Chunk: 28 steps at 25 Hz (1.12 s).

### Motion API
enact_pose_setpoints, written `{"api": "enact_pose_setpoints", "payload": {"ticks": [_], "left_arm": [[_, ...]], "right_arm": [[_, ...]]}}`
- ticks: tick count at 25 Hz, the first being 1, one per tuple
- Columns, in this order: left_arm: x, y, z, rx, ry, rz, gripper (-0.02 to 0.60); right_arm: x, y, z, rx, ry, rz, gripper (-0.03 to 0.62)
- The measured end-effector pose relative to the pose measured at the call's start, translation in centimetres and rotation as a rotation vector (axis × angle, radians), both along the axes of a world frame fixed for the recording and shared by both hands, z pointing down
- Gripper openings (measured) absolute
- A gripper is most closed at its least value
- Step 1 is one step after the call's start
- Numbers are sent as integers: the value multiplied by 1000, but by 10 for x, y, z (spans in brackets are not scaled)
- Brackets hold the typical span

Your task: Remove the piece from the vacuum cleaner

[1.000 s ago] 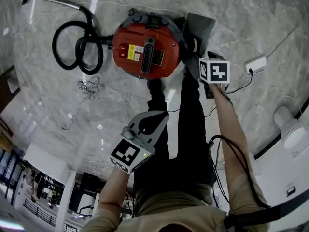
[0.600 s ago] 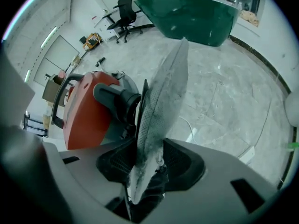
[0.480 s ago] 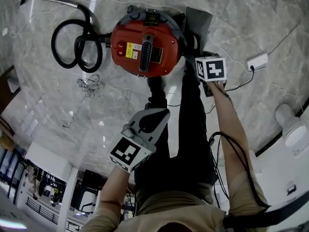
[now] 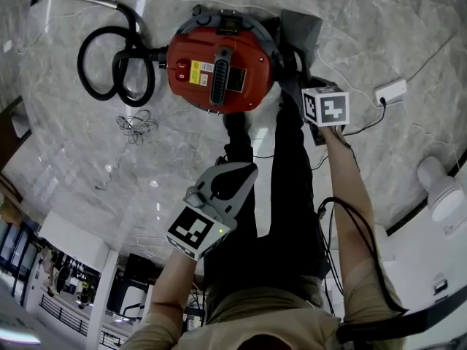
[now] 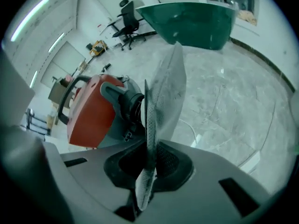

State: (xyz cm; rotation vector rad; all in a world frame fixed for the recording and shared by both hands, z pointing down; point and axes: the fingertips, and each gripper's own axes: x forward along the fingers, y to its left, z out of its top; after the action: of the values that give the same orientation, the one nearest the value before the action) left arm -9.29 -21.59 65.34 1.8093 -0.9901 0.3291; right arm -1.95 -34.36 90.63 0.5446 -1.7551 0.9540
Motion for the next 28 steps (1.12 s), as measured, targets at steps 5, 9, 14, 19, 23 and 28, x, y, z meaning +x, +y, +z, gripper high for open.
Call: {"api": "enact_pose_setpoints", "payload": {"ticks": [5,9,14,19,23,28], "left_arm": [[-3,-1,-3,3,0,-12,5],[-4,2,0,-1,-4,-13,5],[-6,8,2,-2,-23,6,4],[-9,10,4,-6,-20,-3,5],[-7,8,4,-5,-7,-6,5],[-8,6,3,-2,0,-9,3]], "right_arm": [[4,1,2,165,83,-228,23],[7,1,6,260,120,-346,21],[8,-2,5,285,117,-289,21],[9,-5,-3,26,-25,207,20],[5,-4,-2,-256,-190,554,21],[4,-2,-2,-529,-345,931,21]]}}
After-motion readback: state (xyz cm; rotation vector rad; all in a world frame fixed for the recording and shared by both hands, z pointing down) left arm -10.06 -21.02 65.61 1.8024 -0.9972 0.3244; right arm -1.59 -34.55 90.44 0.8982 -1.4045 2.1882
